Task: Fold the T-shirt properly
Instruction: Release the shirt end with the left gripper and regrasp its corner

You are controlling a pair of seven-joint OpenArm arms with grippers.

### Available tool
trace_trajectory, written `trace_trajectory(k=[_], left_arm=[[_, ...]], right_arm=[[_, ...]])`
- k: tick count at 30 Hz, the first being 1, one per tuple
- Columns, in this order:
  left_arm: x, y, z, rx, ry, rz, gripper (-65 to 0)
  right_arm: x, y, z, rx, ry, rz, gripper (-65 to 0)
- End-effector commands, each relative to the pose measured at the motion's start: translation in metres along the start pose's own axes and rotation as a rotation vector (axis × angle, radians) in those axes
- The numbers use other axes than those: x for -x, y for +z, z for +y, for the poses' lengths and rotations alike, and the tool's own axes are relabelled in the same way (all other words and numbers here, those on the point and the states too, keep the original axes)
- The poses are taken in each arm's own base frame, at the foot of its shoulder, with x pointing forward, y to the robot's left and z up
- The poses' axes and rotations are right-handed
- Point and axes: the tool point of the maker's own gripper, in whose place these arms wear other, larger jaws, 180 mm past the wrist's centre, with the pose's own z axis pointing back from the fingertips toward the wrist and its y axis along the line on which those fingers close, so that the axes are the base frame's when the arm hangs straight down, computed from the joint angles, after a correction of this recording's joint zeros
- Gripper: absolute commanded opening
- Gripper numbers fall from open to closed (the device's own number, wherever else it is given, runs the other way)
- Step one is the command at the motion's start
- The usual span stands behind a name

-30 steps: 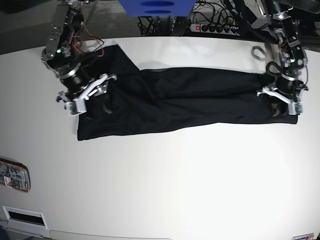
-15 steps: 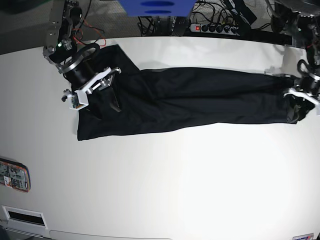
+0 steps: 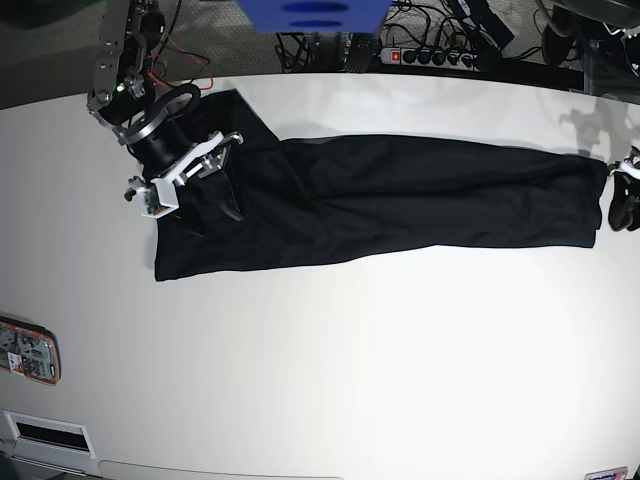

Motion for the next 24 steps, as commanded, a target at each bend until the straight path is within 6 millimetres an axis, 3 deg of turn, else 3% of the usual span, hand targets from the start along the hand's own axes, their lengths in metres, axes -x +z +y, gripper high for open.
trace_trajectory(k=[1, 12, 17, 21, 24], left_arm=[[-0.013, 0.0, 0.003, -0.009, -0.015, -0.044, -43.6], [0.005, -0.003, 0.013, -0.075, 0.017, -0.098, -44.0], [0.018, -0.004, 0.016, -0.081, 0.013, 0.002, -43.6], [0.005, 0.0, 0.027, -0.116, 0.021, -0.032, -43.6], [0.009, -0.002, 0.034, -0.125, 0.049, -0.033, -43.6]], right_arm=[[-0.016, 0.001, 0.002, -0.011, 0.008, -0.058, -28.1], [-0.014, -0.002, 0.009, -0.034, 0.005, -0.054, -28.1], [-0.014, -0.002, 0.011, -0.038, 0.004, -0.051, -28.1], [-0.014, -0.002, 0.011, -0.038, 0.006, -0.05, -28.1], [-0.013, -0.002, 0.011, -0.038, 0.005, -0.047, -28.1]])
